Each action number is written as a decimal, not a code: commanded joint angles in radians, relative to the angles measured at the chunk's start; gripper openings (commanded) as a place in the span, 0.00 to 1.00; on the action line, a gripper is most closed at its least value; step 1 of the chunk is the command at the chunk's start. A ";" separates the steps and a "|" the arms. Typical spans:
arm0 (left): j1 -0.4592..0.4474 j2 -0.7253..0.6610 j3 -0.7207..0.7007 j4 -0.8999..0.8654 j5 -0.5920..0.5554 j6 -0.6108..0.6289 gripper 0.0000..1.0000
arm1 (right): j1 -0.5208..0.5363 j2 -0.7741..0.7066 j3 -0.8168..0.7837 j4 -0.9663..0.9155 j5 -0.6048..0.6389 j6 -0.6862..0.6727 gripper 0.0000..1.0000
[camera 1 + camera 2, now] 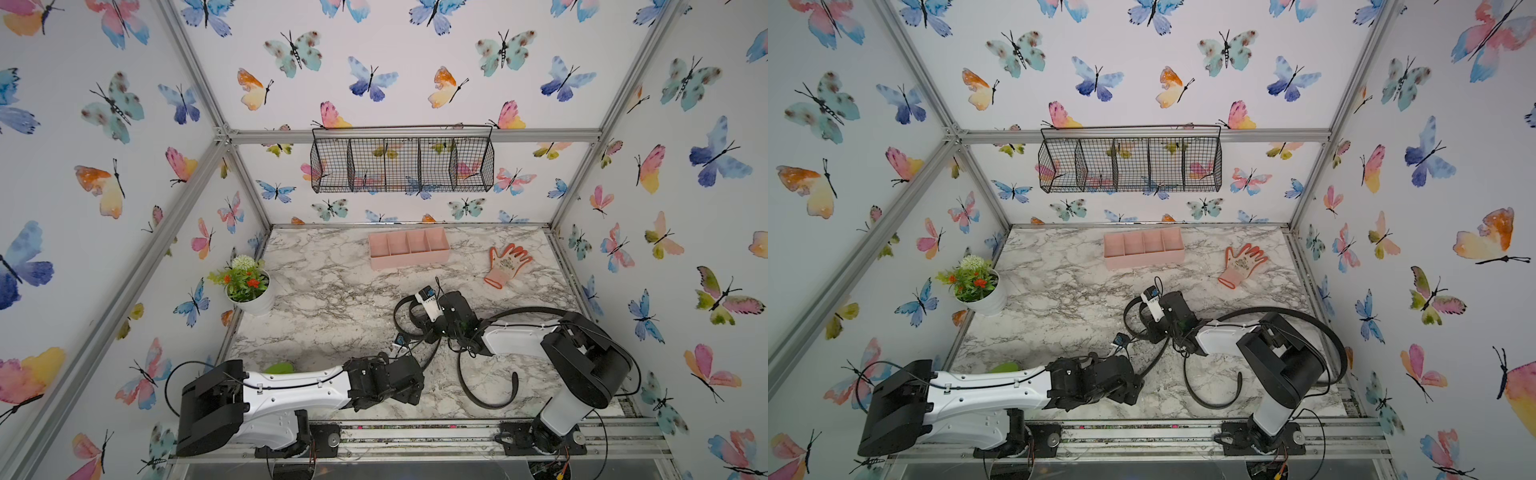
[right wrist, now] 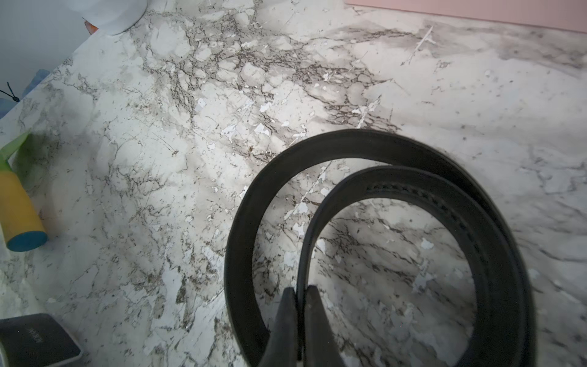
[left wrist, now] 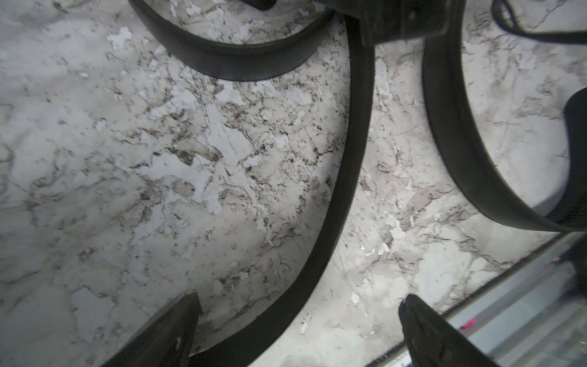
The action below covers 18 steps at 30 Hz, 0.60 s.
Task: Place the belts into the storage roll
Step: Roll the belt at the center of the board.
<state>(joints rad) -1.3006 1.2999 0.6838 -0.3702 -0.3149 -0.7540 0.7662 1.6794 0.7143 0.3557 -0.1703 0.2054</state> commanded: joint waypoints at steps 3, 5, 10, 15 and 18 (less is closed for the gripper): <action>0.000 0.119 0.031 0.030 -0.043 0.171 0.83 | -0.005 0.005 -0.013 -0.017 -0.020 0.000 0.03; 0.001 0.134 0.022 0.068 -0.019 0.211 0.75 | -0.005 0.007 -0.010 -0.024 -0.019 -0.002 0.03; 0.024 0.147 0.002 0.076 -0.005 0.255 0.57 | -0.007 0.012 0.003 -0.036 -0.016 -0.009 0.03; 0.088 0.144 -0.029 0.051 -0.008 0.259 0.44 | -0.007 0.037 0.019 -0.059 -0.016 -0.018 0.04; 0.167 0.112 -0.053 0.045 0.007 0.251 0.25 | -0.007 0.041 0.016 -0.068 -0.002 -0.023 0.03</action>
<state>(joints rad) -1.2037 1.4395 0.6590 -0.2958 -0.3103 -0.5125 0.7662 1.6985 0.7147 0.3374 -0.1806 0.1959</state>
